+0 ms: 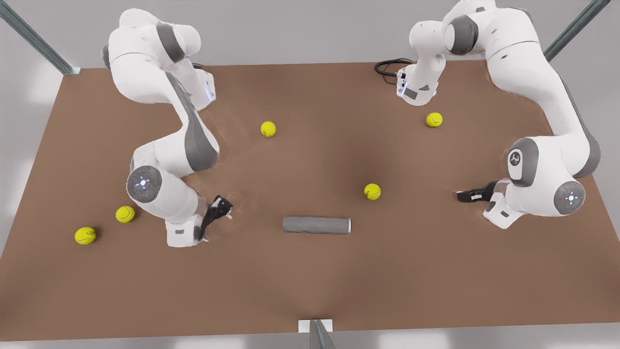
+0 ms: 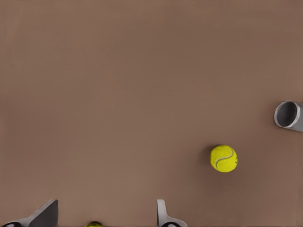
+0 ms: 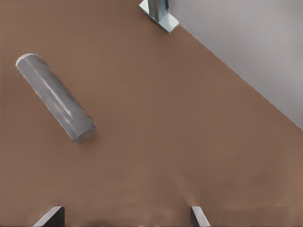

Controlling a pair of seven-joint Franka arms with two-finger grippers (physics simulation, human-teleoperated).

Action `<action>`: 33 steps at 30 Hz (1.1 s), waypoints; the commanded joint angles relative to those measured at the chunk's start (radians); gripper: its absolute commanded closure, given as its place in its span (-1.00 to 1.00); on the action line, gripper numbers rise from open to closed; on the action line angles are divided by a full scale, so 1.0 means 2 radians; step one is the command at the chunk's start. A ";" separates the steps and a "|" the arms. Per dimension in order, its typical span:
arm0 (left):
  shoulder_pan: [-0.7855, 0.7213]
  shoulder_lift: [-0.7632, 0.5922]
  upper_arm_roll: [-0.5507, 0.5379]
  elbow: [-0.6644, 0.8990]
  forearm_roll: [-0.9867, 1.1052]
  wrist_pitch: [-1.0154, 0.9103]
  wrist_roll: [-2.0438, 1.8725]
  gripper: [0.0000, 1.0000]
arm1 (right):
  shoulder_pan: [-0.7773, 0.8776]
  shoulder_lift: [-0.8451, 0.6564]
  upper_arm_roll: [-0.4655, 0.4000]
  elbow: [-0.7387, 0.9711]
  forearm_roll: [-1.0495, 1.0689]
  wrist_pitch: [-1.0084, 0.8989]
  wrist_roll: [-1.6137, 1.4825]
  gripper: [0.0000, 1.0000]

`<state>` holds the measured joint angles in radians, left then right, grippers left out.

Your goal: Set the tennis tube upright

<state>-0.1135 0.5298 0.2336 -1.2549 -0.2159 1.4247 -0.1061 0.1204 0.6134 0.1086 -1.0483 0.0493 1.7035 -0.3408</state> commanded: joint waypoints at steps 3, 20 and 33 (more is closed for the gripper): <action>0.020 0.059 0.001 0.001 -0.284 0.019 0.007 -1.00 | -0.021 -0.201 -0.044 -0.260 -0.027 0.020 0.198 -1.00; -0.050 0.268 -0.061 -0.036 -0.691 0.100 0.454 -1.00 | -0.059 -0.180 -0.043 -0.151 -0.028 -0.054 0.194 -1.00; -0.068 0.269 -0.065 -0.036 -0.690 0.111 0.476 -1.00 | -0.059 -0.179 -0.041 -0.149 -0.025 -0.053 0.195 -1.00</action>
<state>-0.2529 1.0677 0.1043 -1.3269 -1.5931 1.6474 0.8452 -0.0010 0.2563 0.0260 -1.3469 -0.0030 1.5984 0.0492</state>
